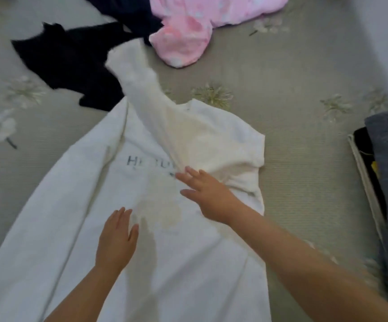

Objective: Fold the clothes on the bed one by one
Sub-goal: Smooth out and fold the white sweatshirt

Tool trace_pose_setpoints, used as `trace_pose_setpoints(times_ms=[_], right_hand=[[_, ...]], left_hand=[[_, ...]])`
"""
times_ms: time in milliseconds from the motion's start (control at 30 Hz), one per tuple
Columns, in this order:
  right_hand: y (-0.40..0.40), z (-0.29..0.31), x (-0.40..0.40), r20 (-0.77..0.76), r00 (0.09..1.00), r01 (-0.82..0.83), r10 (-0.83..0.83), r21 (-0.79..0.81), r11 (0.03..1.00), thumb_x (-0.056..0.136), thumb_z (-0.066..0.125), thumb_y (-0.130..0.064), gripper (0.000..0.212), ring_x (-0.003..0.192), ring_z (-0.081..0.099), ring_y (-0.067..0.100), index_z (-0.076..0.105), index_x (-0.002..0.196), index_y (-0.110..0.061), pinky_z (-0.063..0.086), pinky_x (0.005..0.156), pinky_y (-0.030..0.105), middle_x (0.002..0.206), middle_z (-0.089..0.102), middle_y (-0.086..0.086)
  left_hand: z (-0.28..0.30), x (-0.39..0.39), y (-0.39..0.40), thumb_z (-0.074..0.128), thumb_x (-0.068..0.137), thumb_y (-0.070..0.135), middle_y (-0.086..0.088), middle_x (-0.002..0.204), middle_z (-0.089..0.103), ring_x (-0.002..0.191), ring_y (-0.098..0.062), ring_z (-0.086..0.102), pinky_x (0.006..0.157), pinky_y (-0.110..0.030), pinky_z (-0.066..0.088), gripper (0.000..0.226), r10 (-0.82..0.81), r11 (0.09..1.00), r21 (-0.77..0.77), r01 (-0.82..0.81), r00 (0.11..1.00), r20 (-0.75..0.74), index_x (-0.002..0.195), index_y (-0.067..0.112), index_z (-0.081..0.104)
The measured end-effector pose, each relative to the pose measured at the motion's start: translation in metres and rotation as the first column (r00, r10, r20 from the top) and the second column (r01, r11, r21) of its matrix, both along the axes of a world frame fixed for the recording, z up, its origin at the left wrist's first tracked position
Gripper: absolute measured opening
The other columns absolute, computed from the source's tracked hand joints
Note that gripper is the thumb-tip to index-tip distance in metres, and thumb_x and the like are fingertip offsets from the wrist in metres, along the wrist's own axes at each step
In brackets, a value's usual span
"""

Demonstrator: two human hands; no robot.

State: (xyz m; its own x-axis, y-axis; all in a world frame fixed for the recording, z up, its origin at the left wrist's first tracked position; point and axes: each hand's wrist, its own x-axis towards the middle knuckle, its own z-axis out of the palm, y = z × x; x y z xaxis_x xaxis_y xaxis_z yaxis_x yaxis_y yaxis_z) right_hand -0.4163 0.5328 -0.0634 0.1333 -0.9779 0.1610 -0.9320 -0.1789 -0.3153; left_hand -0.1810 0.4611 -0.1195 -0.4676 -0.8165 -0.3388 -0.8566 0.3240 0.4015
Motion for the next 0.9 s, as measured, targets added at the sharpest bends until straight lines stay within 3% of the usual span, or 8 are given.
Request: trace_pose_setpoints(times_ms=[167, 267, 367, 433, 500, 667, 833, 900], right_hand=[[0.029, -0.047, 0.041, -0.072, 0.996, 0.071, -0.056, 0.222, 0.972, 0.031, 0.082, 0.014, 0.049, 0.084, 0.066, 0.042, 0.073, 0.076, -0.002, 0.056, 0.055, 0.047, 0.095, 0.069, 0.023], [0.041, -0.054, 0.026, -0.153, 0.957, 0.280, -0.246, 0.274, 0.920, 0.031, 0.082, 0.015, 0.050, 0.081, 0.067, 0.044, 0.072, 0.078, 0.003, 0.055, 0.055, 0.049, 0.089, 0.069, 0.026], [0.049, -0.058, 0.003, -0.293, 0.826, 0.561, -0.482, 0.337, 0.756, 0.052, 0.081, 0.007, 0.057, 0.106, 0.056, 0.047, 0.063, 0.106, 0.007, 0.050, 0.082, 0.054, 0.114, 0.059, 0.031], [0.054, -0.061, -0.012, -0.390, 0.711, 0.703, -0.586, 0.376, 0.603, 0.081, 0.062, -0.007, 0.060, 0.132, 0.033, 0.038, 0.039, 0.135, 0.000, 0.032, 0.104, 0.045, 0.143, 0.034, 0.023], [0.055, -0.064, -0.025, -0.464, 0.596, 0.801, -0.655, 0.400, 0.446, 0.090, 0.048, -0.019, 0.060, 0.133, 0.029, 0.029, 0.023, 0.143, -0.009, 0.028, 0.105, 0.037, 0.148, 0.025, 0.015], [0.047, -0.076, -0.049, -0.408, 0.427, 0.874, -0.807, 0.415, 0.253, 0.093, 0.044, -0.018, 0.038, 0.110, 0.051, 0.029, 0.042, 0.130, -0.010, 0.037, 0.088, 0.036, 0.126, 0.050, 0.011], [0.054, -0.088, -0.055, -0.091, 0.408, 0.909, -0.908, 0.131, 0.396, 0.066, 0.061, 0.003, 0.006, 0.051, 0.062, 0.030, 0.066, 0.070, 0.003, 0.048, 0.051, 0.035, 0.061, 0.063, 0.018], [0.060, -0.093, -0.058, 0.004, 0.410, 0.908, -0.912, 0.086, 0.409, 0.062, 0.063, 0.003, 0.004, 0.049, 0.062, 0.027, 0.065, 0.065, 0.002, 0.049, 0.049, 0.033, 0.057, 0.062, 0.014]], left_hand=[[-0.011, 0.062, -0.029, 0.051, 0.090, 0.007, -0.025, 0.134, 0.045, 0.128, -0.038, 0.038, 0.107, -0.043, 0.028, 0.038, -0.045, 0.998, 0.049, 0.043, 0.998, 0.046, 0.126, -0.005, 0.048], [-0.010, 0.051, -0.045, 0.051, 0.079, 0.008, -0.032, 0.103, 0.063, 0.094, -0.047, 0.061, 0.078, -0.055, 0.049, 0.032, -0.177, 0.983, -0.066, 0.174, 0.983, -0.044, 0.101, -0.013, 0.063], [-0.002, 0.019, -0.059, 0.053, 0.073, 0.009, -0.029, 0.096, 0.065, 0.086, -0.044, 0.064, 0.069, -0.054, 0.051, 0.032, -0.304, 0.944, -0.159, 0.288, 0.949, -0.085, 0.094, -0.011, 0.066], [-0.001, -0.005, -0.067, 0.058, 0.066, 0.005, -0.027, 0.096, 0.066, 0.086, -0.043, 0.065, 0.069, -0.052, 0.052, 0.031, -0.348, 0.931, -0.161, 0.329, 0.931, -0.107, 0.093, -0.009, 0.066], [0.001, -0.029, -0.072, 0.058, 0.066, 0.005, -0.026, 0.095, 0.066, 0.086, -0.041, 0.065, 0.068, -0.051, 0.053, 0.030, -0.387, 0.917, -0.155, 0.368, 0.914, -0.118, 0.091, -0.007, 0.067], [0.004, -0.098, -0.078, 0.063, 0.073, 0.005, -0.025, 0.100, 0.065, 0.094, -0.041, 0.063, 0.078, -0.051, 0.051, 0.026, -0.483, 0.874, -0.159, 0.460, 0.859, -0.169, 0.096, -0.005, 0.067], [0.009, -0.206, -0.063, 0.074, 0.072, 0.010, -0.025, 0.102, 0.065, 0.097, -0.039, 0.062, 0.080, -0.045, 0.050, 0.032, -0.667, 0.745, -0.193, 0.639, 0.724, -0.177, 0.098, -0.006, 0.066], [0.004, -0.254, -0.051, 0.075, 0.072, 0.019, -0.024, 0.103, 0.064, 0.097, -0.038, 0.061, 0.078, -0.042, 0.050, 0.037, -0.737, 0.673, -0.265, 0.691, 0.656, -0.161, 0.098, -0.006, 0.065]])
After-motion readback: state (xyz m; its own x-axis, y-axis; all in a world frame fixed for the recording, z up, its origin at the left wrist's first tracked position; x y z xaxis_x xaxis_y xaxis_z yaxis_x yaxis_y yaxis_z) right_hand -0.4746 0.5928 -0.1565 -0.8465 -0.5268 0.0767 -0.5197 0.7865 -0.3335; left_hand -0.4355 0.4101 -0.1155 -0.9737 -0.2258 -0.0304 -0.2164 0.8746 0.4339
